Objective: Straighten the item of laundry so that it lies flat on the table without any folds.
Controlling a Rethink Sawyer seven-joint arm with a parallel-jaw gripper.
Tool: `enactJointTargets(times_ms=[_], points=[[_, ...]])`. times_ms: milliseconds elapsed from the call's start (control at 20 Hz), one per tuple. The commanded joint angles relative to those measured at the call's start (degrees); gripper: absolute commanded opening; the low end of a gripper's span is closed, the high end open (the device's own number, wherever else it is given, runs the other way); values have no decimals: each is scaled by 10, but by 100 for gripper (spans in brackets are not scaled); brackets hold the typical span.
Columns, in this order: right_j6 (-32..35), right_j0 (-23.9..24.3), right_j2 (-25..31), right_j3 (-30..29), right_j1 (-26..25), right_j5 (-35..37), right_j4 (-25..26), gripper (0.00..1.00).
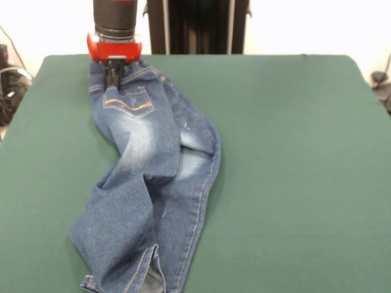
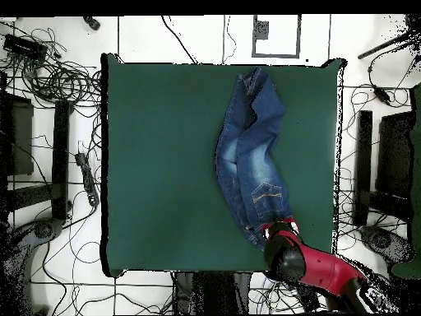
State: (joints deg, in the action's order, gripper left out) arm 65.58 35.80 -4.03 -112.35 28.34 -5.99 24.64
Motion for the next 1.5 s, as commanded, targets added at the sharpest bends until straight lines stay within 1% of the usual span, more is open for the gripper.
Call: enactJointTargets(times_ms=[50,300,350,750,950,1200,1250,1500], points=[[101,0,64,-34,-34,12,18,0],[108,-2,59,-34,-35,8,12,0],[108,-3,58,-34,-36,3,13,100],[110,-10,52,-32,-36,3,9,100],[116,-12,52,-37,-30,42,-15,100],[117,-14,49,-34,-31,30,-10,100],[115,-21,43,-32,-31,23,-6,0],[114,-23,40,-33,-33,13,-2,0]])
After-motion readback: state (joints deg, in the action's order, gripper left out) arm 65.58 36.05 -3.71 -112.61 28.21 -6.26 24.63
